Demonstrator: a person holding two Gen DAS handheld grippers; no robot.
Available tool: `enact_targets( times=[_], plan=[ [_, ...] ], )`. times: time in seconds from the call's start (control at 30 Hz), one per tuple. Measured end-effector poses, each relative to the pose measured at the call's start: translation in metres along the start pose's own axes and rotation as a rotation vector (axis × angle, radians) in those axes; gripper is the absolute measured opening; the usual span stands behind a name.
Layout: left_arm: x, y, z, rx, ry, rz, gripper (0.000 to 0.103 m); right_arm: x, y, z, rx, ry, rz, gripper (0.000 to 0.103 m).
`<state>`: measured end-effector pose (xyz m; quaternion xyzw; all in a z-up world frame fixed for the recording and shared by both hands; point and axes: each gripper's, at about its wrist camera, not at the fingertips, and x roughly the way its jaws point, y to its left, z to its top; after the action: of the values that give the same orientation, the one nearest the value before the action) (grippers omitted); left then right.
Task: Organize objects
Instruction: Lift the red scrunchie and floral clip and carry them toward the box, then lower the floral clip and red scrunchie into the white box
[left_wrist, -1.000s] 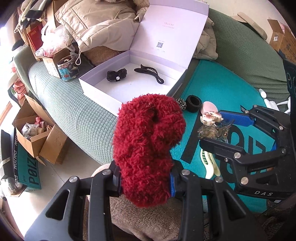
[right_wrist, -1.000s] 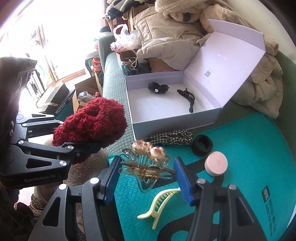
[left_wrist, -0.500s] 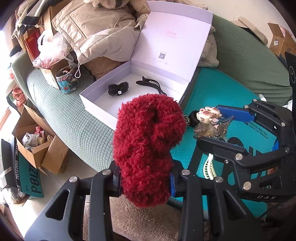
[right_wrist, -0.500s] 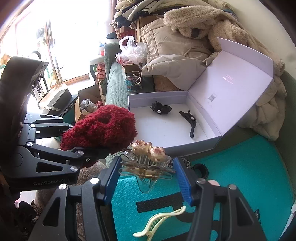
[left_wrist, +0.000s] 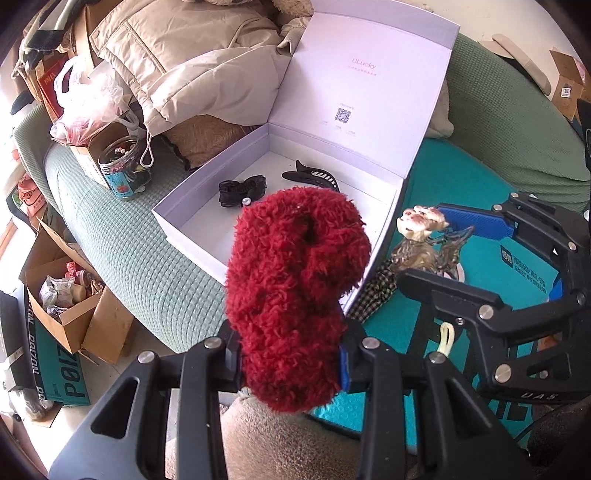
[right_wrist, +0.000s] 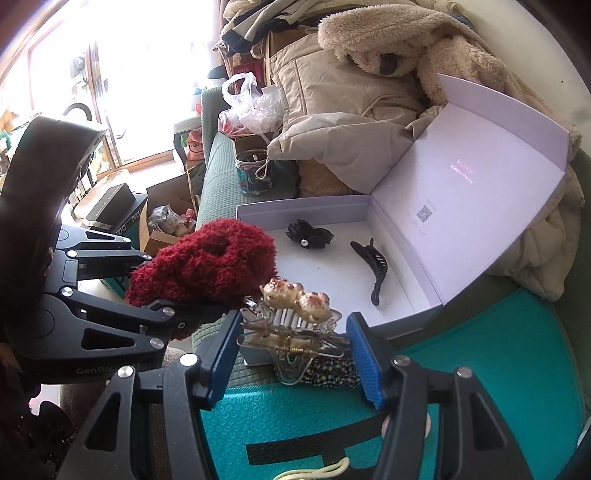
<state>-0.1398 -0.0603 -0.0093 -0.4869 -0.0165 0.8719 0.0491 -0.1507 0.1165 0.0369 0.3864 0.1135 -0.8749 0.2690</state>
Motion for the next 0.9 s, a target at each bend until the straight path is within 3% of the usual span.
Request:
enact_targets(
  times=[0.43,0.9],
  plan=[
    [0.046,0.041,0.042,-0.01,0.018,0.025,0.033,0.042,-0.026,0.03,0.001,-0.004,0.005,0.059],
    [0.106,0.056,0.081,0.014,0.046,0.037,0.033,0.091,-0.056,0.061,0.002,-0.004,-0.006,0.059]
  ],
)
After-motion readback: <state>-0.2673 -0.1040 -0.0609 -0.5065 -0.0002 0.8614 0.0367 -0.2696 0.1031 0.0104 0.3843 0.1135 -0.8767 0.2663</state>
